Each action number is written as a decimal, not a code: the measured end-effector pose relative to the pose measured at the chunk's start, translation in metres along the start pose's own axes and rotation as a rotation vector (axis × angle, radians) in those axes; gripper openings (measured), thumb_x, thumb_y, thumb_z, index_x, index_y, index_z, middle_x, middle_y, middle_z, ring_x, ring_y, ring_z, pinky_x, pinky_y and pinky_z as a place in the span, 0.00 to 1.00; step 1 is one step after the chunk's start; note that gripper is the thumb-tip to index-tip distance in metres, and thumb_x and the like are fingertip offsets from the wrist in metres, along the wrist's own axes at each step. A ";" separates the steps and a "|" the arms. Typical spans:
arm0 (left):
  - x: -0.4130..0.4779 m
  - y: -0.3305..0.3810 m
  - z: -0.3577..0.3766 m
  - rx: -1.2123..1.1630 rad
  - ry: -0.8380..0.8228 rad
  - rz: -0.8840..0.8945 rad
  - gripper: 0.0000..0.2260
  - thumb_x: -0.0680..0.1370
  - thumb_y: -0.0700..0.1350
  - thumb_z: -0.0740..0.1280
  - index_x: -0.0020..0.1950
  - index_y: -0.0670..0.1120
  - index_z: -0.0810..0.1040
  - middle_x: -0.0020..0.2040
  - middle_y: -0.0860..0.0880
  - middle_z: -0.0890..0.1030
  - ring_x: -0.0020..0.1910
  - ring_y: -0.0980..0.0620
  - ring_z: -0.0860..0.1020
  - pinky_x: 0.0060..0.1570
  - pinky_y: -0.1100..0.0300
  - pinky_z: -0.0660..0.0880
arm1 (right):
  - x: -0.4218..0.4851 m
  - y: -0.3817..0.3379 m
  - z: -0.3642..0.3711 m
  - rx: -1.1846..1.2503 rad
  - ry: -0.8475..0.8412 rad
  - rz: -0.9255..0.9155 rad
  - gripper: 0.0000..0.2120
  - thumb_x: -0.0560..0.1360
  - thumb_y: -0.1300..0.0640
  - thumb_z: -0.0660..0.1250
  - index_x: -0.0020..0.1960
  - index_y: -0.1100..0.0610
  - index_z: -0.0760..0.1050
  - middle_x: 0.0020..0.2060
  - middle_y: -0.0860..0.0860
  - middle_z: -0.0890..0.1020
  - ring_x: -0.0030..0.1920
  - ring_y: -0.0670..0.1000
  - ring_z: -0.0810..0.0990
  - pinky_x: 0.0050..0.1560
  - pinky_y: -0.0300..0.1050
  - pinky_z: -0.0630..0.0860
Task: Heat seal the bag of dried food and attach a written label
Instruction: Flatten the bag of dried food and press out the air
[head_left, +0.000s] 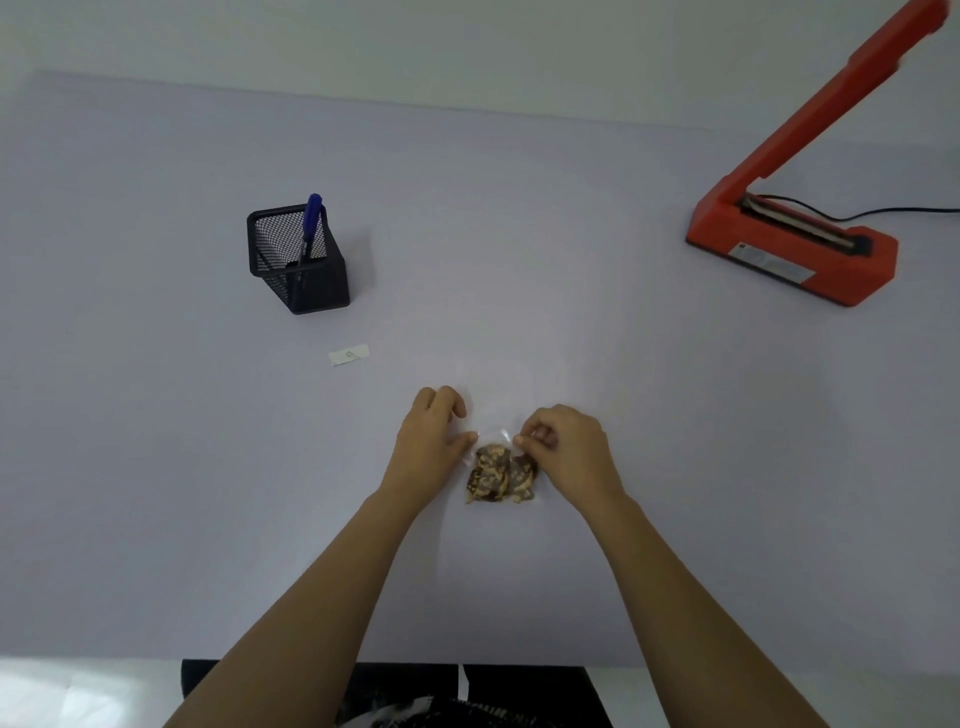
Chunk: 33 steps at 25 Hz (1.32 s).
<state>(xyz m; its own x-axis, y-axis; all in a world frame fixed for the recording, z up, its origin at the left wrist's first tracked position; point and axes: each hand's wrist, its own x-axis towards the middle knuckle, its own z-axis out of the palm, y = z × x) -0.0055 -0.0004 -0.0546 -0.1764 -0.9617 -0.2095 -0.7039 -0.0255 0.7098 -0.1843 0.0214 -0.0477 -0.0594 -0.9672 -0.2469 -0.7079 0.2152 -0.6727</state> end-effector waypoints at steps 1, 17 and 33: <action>0.000 -0.003 0.000 0.009 -0.007 0.038 0.09 0.71 0.39 0.72 0.48 0.41 0.75 0.45 0.49 0.71 0.41 0.52 0.70 0.41 0.64 0.67 | 0.000 0.001 0.001 0.003 0.001 0.004 0.03 0.69 0.58 0.73 0.41 0.57 0.81 0.35 0.50 0.79 0.34 0.44 0.73 0.36 0.32 0.68; 0.011 -0.012 -0.008 0.255 -0.161 0.463 0.08 0.70 0.32 0.69 0.47 0.39 0.84 0.41 0.42 0.82 0.41 0.41 0.78 0.40 0.56 0.74 | 0.007 0.002 -0.009 -0.268 -0.223 -0.315 0.13 0.73 0.63 0.64 0.56 0.57 0.80 0.45 0.54 0.81 0.45 0.52 0.79 0.45 0.41 0.73; 0.023 0.008 -0.002 0.312 -0.307 0.297 0.07 0.75 0.34 0.63 0.50 0.38 0.80 0.48 0.41 0.79 0.48 0.43 0.76 0.46 0.56 0.73 | 0.015 -0.020 0.003 -0.206 -0.125 -0.073 0.05 0.72 0.62 0.68 0.46 0.59 0.83 0.41 0.56 0.85 0.41 0.53 0.82 0.46 0.45 0.79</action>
<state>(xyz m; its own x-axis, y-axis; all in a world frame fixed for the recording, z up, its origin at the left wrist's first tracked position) -0.0142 -0.0234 -0.0525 -0.5597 -0.7899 -0.2505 -0.7561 0.3631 0.5444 -0.1684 0.0033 -0.0398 0.0762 -0.9522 -0.2958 -0.8366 0.1004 -0.5385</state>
